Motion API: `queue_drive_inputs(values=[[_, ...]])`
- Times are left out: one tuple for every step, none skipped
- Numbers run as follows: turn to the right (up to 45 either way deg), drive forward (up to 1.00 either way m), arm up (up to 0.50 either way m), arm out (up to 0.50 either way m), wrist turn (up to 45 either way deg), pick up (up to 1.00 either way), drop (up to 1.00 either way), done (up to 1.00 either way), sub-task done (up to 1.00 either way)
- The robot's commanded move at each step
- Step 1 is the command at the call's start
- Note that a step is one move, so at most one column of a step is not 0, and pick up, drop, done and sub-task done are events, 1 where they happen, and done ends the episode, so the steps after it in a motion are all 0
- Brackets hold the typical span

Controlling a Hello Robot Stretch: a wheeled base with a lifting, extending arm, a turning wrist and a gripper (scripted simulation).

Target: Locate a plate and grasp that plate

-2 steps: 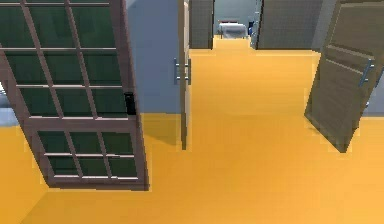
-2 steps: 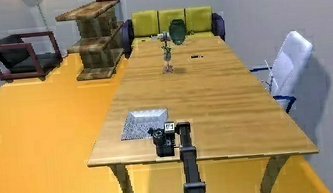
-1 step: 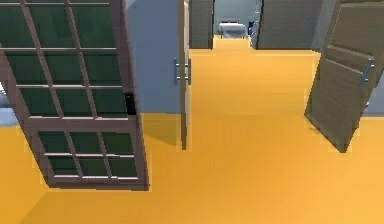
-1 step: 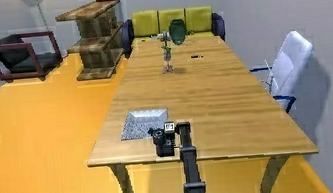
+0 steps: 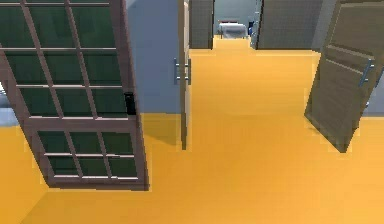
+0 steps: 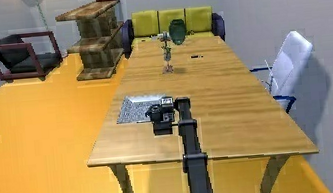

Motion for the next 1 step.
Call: queue_drive_inputs(values=[[0.0, 0.0, 0.0, 0.0, 0.0, 0.0, 0.0, 1.0, 0.0]])
